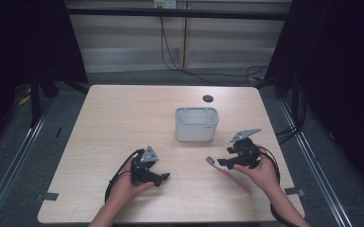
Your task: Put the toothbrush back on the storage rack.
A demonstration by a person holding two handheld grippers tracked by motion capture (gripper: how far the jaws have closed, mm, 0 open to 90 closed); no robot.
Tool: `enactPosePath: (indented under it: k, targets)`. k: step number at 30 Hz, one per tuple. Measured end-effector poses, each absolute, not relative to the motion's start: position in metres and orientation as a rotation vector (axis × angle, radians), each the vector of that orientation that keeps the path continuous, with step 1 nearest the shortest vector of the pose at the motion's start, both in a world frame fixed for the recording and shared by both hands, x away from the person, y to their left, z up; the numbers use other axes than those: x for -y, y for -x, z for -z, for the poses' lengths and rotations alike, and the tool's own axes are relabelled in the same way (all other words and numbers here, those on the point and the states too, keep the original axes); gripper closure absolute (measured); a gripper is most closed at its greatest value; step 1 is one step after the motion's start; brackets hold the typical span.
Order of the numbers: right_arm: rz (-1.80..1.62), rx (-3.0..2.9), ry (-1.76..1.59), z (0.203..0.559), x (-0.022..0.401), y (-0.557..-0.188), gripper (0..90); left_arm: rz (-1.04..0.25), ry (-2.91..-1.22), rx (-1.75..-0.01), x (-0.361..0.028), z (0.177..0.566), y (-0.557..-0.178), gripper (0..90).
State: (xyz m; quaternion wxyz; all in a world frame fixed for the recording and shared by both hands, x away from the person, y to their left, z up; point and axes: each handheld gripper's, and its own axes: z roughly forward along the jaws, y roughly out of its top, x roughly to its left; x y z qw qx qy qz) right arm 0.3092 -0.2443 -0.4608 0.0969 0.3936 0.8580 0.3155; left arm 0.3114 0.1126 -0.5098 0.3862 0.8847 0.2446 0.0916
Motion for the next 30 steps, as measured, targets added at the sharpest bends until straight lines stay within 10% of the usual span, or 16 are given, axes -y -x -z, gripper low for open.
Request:
enactPosePath:
  k: [30]
  targets:
    - [-0.764,-2.747,-1.186,0.47,0.218,-0.311,58.7,-0.235,-2.253,-0.624,-0.113,0.51,-0.311,15.7]
